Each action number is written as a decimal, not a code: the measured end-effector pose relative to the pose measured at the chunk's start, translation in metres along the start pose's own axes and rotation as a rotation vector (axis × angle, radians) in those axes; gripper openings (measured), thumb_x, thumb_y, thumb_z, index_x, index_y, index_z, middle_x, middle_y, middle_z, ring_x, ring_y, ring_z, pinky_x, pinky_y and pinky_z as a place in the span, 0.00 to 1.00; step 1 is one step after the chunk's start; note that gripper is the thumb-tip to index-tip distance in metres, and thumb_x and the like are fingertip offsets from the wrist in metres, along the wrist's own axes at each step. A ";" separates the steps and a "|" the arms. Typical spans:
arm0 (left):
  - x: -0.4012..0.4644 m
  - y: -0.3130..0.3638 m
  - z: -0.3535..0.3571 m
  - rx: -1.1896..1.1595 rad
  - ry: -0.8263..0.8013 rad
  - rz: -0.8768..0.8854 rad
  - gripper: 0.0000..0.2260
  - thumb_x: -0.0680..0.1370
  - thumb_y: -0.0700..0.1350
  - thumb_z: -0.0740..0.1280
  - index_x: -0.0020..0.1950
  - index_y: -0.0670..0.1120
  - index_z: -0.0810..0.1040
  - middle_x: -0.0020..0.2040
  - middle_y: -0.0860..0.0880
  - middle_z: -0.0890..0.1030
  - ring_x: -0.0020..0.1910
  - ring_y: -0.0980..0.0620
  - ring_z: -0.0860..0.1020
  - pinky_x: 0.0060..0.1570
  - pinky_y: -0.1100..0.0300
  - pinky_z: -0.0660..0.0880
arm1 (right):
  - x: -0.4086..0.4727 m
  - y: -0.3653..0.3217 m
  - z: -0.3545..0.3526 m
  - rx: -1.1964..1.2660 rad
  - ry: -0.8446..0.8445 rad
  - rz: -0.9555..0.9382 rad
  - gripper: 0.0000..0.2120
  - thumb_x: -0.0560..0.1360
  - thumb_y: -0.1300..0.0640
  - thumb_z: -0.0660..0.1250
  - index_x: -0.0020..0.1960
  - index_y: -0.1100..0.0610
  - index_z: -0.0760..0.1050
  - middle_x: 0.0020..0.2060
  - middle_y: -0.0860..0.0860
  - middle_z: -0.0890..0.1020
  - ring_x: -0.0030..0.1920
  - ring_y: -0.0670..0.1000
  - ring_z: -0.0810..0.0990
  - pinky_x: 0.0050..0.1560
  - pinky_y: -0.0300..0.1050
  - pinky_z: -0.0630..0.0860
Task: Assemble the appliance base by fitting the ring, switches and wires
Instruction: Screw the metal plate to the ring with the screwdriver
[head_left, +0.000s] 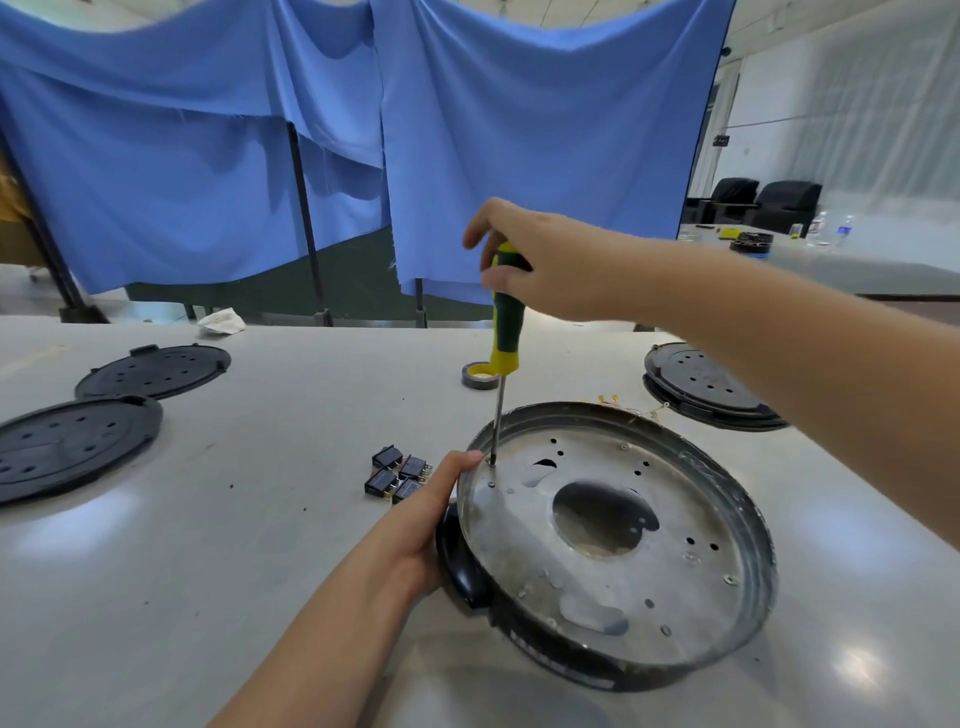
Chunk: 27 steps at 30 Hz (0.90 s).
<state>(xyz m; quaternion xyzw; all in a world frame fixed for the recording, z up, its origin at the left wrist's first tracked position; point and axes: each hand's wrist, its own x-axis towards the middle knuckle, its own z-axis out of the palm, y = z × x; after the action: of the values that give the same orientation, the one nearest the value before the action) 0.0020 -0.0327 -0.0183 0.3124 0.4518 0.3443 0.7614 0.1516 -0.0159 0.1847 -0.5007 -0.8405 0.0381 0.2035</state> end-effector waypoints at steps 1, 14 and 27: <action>0.000 0.000 0.000 0.002 -0.004 -0.004 0.17 0.57 0.57 0.77 0.34 0.44 0.85 0.37 0.44 0.84 0.34 0.46 0.83 0.35 0.57 0.79 | -0.001 0.001 0.003 -0.062 0.061 -0.039 0.11 0.79 0.52 0.61 0.61 0.51 0.68 0.47 0.50 0.78 0.45 0.54 0.78 0.45 0.45 0.75; -0.001 0.000 0.000 -0.021 0.008 0.009 0.16 0.57 0.55 0.77 0.33 0.43 0.84 0.38 0.43 0.83 0.34 0.45 0.82 0.38 0.56 0.79 | -0.001 0.002 0.006 0.024 -0.001 0.012 0.13 0.79 0.51 0.61 0.63 0.50 0.68 0.49 0.49 0.76 0.46 0.52 0.76 0.44 0.42 0.73; -0.001 0.001 -0.001 -0.021 0.004 -0.011 0.17 0.57 0.56 0.78 0.34 0.43 0.85 0.38 0.43 0.83 0.34 0.45 0.82 0.35 0.56 0.79 | 0.000 0.001 0.003 -0.045 0.048 0.029 0.12 0.80 0.48 0.58 0.56 0.54 0.75 0.40 0.46 0.77 0.36 0.46 0.74 0.33 0.35 0.69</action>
<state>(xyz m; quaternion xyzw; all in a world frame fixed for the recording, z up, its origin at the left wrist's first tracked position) 0.0011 -0.0326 -0.0177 0.3013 0.4511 0.3456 0.7657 0.1512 -0.0145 0.1818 -0.5179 -0.8287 0.0102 0.2119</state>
